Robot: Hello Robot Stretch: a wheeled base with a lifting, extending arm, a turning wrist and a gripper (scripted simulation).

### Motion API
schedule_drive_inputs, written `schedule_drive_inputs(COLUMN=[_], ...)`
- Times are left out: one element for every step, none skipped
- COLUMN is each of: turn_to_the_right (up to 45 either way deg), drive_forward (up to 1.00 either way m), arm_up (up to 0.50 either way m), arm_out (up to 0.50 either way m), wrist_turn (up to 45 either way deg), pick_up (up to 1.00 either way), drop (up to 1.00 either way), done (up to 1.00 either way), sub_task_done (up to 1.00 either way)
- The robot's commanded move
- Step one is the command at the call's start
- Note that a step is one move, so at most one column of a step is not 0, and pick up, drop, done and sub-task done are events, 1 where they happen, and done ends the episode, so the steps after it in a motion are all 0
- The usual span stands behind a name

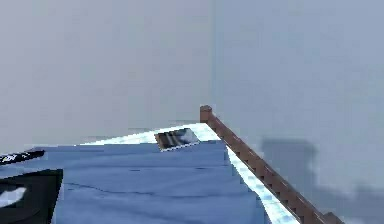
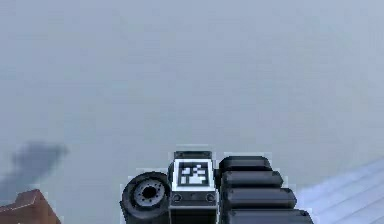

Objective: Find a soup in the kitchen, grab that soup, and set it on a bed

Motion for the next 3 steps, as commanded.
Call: schedule_drive_inputs(turn_to_the_right=[-39.0, -45.0, -45.0], drive_forward=[0.0, 0.0, 0.0], arm_up=[0.0, 0.0, 0.0], arm_out=[0.0, 0.0, 0.0], wrist_turn=[0.0, 0.0, 0.0], pick_up=[0.0, 0.0, 0.0], drop=[0.0, 0.0, 0.0], done=[0.0, 0.0, 0.0], sub_task_done=[0.0, 0.0, 0.0])
